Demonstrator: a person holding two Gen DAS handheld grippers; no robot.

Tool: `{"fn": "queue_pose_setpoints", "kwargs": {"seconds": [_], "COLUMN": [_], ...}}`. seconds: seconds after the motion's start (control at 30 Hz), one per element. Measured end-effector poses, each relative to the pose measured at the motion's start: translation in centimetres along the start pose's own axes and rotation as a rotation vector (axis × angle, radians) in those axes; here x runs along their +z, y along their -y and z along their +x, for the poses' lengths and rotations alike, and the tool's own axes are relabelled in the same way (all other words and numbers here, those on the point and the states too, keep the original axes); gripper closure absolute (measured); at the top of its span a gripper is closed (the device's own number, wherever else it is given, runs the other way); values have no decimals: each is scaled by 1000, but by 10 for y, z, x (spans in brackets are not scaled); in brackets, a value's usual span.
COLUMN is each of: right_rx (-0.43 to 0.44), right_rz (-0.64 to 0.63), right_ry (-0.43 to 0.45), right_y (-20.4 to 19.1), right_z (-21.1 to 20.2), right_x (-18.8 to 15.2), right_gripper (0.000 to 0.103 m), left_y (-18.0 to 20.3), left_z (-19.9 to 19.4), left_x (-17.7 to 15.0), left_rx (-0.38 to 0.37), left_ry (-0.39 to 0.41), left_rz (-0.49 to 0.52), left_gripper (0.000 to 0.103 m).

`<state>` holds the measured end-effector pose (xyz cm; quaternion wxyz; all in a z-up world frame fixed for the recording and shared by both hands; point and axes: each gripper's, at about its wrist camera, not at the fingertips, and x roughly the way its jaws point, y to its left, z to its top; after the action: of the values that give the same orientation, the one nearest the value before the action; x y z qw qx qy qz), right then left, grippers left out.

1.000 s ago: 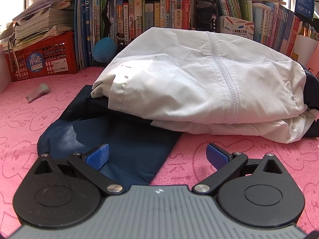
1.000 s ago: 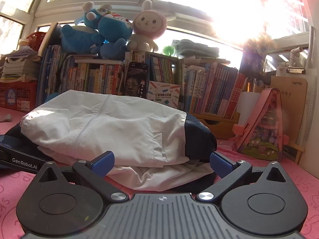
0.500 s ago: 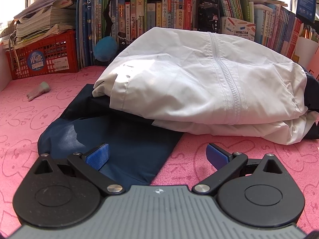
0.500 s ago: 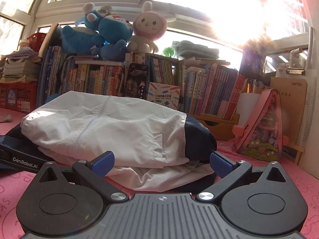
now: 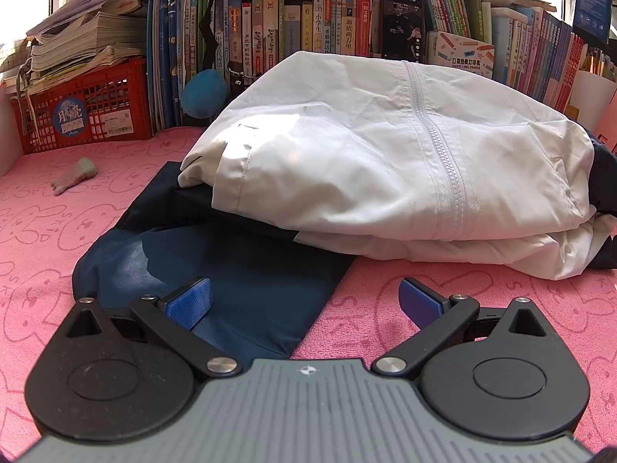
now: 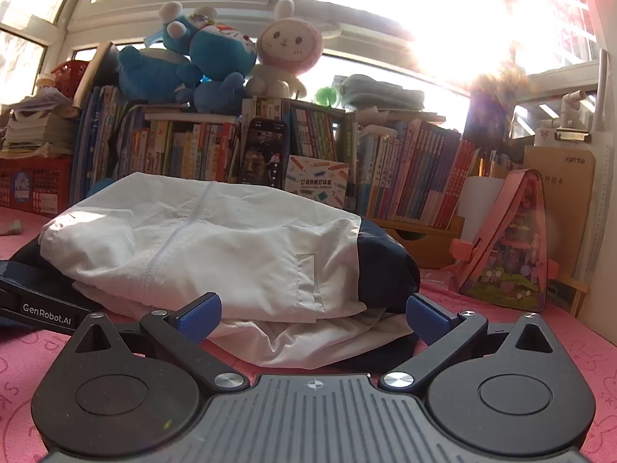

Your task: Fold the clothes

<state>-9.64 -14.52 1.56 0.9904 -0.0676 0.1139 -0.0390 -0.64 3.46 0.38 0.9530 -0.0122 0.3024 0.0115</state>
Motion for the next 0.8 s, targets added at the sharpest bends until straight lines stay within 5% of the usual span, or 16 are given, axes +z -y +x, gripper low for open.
{"fn": "queue_pose_setpoints", "kwargs": {"seconds": [0.53, 0.67, 0.8], "right_rx": [10, 186, 91], "right_rz": [0, -13, -150], "right_ry": [-19, -132, -111], "right_y": [0, 3, -3], "right_z": [2, 24, 49], "right_x": [0, 2, 9], "right_gripper": [0, 0, 0], "left_y": [1, 6, 10], "left_z": [2, 6, 8], "left_x": [0, -1, -2], "left_rx": [6, 23, 33], "left_ry": [-15, -37, -46], "left_rz": [9, 41, 66], "left_gripper": [0, 0, 0]}}
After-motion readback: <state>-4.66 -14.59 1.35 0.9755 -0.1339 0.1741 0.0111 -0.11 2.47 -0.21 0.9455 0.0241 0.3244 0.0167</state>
